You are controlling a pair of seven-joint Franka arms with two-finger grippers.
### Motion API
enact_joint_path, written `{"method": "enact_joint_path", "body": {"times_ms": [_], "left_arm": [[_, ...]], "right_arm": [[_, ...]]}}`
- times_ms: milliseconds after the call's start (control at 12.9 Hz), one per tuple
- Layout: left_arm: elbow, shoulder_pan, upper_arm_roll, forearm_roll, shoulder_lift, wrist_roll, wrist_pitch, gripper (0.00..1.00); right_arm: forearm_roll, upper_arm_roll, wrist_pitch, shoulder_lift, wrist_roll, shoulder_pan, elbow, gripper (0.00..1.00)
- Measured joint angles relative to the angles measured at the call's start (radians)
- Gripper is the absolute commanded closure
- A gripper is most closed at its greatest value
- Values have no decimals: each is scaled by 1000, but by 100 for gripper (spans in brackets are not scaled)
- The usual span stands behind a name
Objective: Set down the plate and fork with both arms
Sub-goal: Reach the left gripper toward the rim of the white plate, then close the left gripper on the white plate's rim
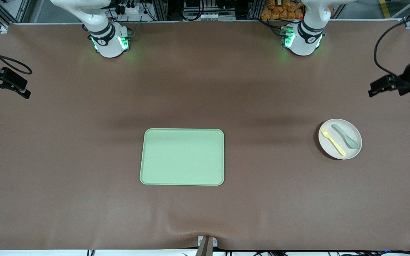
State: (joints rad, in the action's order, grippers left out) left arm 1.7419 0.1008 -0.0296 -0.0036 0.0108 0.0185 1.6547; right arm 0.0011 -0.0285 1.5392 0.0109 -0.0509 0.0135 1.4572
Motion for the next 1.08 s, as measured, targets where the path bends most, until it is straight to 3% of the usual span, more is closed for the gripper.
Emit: {"method": "enact_joint_path", "body": {"times_ms": [386,541,695,1081], "left_arm": [[312,121,2,-13,-63,122,399,0],[389,171,2,-109,-99,204,496,3],[410,218,2,-181,-165,278,557,17],[408,260,2,-221,-305,303,695,25]], "right_arm": [[0,0,0,0,0,0,0,0],[1,0,0,0,0,0,0,0],[1,0,0,0,0,0,0,0],[1,0,0,0,0,0,0,0]]}}
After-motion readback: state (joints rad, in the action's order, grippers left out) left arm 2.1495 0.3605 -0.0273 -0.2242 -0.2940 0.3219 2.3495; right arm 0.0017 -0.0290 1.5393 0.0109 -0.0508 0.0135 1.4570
